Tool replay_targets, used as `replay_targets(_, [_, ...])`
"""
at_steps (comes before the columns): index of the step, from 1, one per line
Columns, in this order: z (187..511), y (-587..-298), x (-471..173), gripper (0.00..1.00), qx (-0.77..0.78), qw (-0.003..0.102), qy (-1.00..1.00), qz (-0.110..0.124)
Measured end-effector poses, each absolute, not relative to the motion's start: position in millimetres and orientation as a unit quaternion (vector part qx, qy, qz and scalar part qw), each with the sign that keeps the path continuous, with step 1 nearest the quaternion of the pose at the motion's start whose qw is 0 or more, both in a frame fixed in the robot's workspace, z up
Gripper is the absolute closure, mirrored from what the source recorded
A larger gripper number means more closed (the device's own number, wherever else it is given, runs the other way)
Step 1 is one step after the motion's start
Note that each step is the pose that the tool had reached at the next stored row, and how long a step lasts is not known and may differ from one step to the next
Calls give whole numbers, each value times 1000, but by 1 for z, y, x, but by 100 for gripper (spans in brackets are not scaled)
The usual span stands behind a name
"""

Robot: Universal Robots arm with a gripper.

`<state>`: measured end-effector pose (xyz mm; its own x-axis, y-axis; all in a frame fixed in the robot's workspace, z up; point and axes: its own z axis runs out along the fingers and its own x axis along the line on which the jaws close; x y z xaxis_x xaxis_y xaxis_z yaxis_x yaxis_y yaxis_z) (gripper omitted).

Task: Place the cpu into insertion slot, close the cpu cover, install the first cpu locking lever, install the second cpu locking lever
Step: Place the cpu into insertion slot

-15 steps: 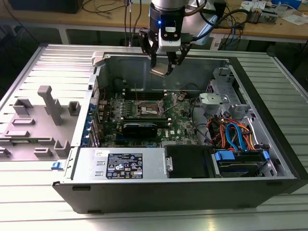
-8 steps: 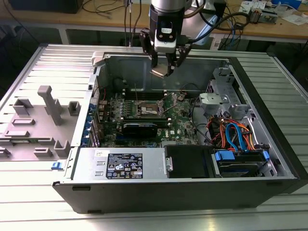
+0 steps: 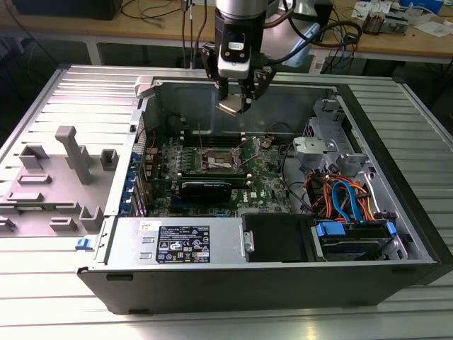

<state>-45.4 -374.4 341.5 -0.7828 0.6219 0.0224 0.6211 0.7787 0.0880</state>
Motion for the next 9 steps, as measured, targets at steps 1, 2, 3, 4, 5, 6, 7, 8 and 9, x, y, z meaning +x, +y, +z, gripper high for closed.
replay_targets(1, [341,-374,-45,46,338,4,940,45])
replay_targets(2, [341,-374,-45,46,346,5,937,45])
replay_targets(3, [341,-374,-45,46,353,5,935,45])
replay_targets(4, [340,-374,-45,46,368,6,929,45])
replay_targets(5, [340,-374,-45,46,377,6,925,45])
replay_targets(6, [339,-374,-45,46,385,7,922,45])
replay_targets(7, [339,-374,-45,46,399,7,916,45])
replay_targets(8, [338,-374,-45,46,414,8,909,45])
replay_targets(9, [338,-374,-45,46,419,8,907,45])
